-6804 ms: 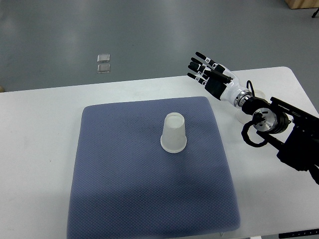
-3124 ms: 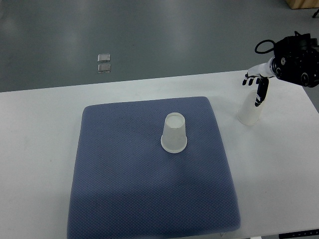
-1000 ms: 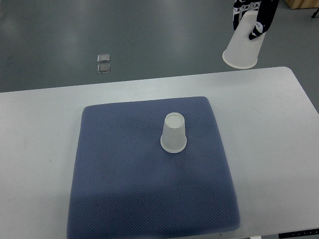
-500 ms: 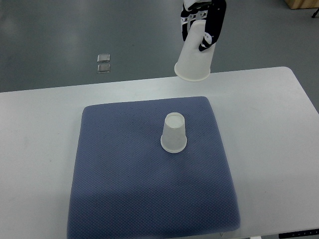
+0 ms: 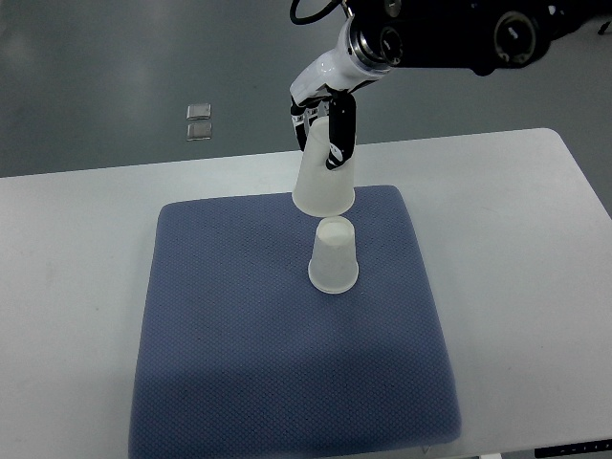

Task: Stack paper cups
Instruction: 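Lower the held cup down over the upside-down cup on the pad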

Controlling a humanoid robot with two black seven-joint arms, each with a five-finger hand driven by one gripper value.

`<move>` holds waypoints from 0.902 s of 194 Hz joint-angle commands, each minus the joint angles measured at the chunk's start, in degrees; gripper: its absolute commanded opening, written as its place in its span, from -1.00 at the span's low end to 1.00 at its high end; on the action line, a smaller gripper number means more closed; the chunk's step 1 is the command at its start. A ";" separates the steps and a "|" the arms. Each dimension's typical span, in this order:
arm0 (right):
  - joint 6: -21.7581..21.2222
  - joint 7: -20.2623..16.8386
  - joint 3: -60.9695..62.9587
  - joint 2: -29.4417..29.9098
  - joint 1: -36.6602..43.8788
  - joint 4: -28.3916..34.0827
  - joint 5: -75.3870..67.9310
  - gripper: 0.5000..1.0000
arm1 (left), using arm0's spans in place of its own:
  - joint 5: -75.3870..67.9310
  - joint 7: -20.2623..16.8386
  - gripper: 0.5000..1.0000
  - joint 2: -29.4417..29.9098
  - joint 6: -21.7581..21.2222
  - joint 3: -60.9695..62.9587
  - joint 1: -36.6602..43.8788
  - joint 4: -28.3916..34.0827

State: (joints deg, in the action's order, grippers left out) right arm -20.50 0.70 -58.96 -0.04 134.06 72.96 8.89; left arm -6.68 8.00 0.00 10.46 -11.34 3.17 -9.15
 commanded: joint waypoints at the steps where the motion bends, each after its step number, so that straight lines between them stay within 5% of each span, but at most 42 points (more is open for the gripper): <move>1: 0.37 0.00 -0.45 0.04 -1.51 0.26 -0.02 -0.51 | 0.00 0.00 1.00 0.00 0.00 0.00 0.00 0.01; 175: 4.77 -0.35 -0.89 0.04 -4.24 3.16 -0.02 -0.31 | 0.00 0.00 1.00 0.00 0.00 0.00 0.00 0.27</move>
State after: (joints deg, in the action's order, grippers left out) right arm -16.46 0.35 -59.86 0.00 130.26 76.11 8.96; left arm -6.68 8.00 0.00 10.46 -11.34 3.16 -8.88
